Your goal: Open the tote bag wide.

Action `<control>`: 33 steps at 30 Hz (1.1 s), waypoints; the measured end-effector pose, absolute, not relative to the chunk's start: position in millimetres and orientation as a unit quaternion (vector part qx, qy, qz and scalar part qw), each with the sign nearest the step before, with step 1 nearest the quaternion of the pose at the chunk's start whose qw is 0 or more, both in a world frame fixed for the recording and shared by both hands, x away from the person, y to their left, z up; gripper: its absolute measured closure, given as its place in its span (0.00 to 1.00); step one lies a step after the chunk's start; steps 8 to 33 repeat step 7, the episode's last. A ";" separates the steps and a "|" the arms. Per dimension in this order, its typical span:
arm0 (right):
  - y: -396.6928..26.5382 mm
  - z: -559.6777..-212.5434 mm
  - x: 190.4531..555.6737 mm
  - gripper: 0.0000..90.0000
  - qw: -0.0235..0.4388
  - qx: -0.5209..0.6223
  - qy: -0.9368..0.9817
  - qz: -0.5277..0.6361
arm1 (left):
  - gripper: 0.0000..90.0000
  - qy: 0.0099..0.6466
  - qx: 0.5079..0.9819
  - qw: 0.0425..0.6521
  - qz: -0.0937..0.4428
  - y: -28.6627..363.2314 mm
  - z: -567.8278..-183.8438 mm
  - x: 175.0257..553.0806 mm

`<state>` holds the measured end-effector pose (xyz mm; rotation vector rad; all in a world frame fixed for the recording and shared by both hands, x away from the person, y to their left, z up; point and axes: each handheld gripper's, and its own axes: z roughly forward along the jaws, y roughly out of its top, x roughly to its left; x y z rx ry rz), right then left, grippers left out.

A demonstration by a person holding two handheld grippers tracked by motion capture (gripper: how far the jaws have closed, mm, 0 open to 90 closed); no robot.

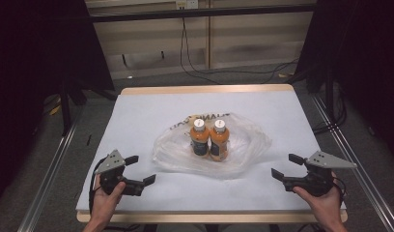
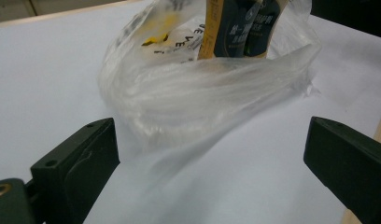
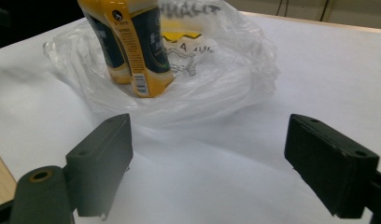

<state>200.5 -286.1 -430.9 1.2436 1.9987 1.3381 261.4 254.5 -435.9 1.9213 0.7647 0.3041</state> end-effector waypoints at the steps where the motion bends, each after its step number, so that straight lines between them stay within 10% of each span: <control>1: -286.1 -430.9 200.5 0.16 0.215 0.449 0.721 0.483 | 0.03 0.316 0.795 0.502 0.126 254.5 -435.9 261.4; 33: -296.0 -434.3 189.9 0.11 0.233 0.460 0.704 0.488 | 0.03 0.321 0.801 0.488 0.131 271.9 -449.7 240.3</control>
